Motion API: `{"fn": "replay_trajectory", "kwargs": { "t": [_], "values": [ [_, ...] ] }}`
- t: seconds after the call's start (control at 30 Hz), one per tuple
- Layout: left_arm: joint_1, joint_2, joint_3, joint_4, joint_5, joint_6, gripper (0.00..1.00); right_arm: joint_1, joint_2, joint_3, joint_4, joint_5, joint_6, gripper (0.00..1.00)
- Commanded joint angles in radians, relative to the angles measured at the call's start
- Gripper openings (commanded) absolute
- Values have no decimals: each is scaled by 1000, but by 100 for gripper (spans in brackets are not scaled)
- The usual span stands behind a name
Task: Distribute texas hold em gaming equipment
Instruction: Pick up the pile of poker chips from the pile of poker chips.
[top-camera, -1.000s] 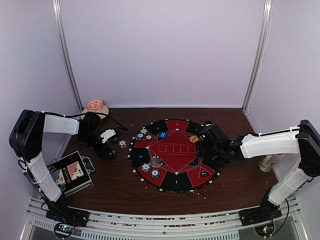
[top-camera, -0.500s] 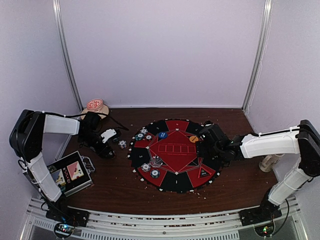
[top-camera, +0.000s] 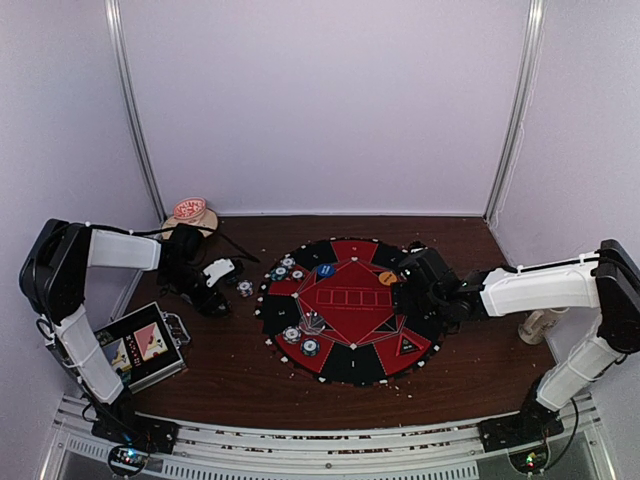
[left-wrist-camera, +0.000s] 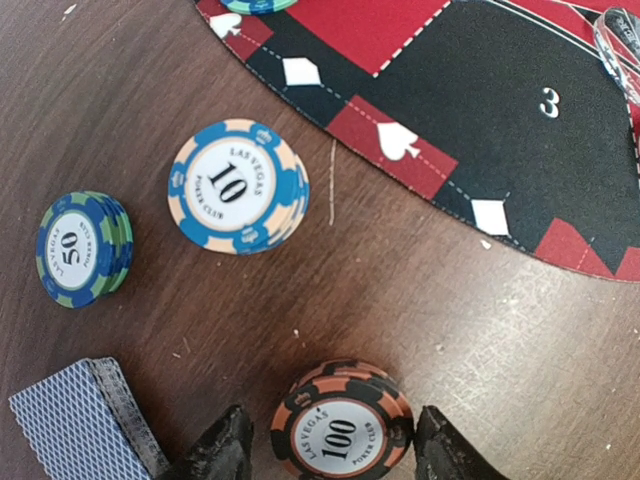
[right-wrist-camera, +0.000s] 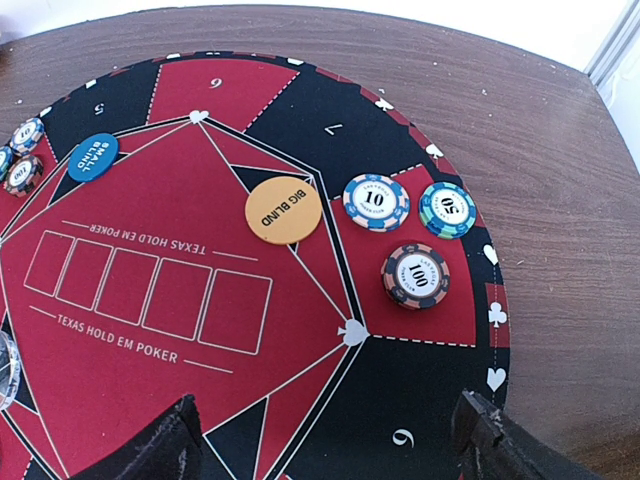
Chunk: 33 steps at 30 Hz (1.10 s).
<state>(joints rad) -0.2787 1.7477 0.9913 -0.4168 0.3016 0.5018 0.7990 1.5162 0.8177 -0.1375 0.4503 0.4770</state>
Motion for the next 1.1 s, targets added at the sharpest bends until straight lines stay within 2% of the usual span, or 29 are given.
{"fn": "replay_trajectory", "kwargs": {
  "t": [0.0,0.33,0.4,0.53,0.63,0.9,1.07],
  "values": [
    [-7,22,-5,30,-13,-3,57,5,4,10,11,27,-3,88],
    [-13,17,-6,34,-22,-6,49,5,4,10,12,27,-3,88],
    [-13,8,-9,35,-18,-8,43,5,4,11,13,27,-4,88],
    [-13,-23,-18,36,-15,-8,42,5,5,11,13,27,-5,88],
    [-14,-49,-25,35,-15,-6,36,5,4,11,13,27,-5,88],
    [-15,-108,-25,18,-14,-2,33,6,-1,7,14,28,-3,88],
    [-79,-147,-30,-7,-19,8,32,6,-2,4,17,30,0,88]
  ]
}}
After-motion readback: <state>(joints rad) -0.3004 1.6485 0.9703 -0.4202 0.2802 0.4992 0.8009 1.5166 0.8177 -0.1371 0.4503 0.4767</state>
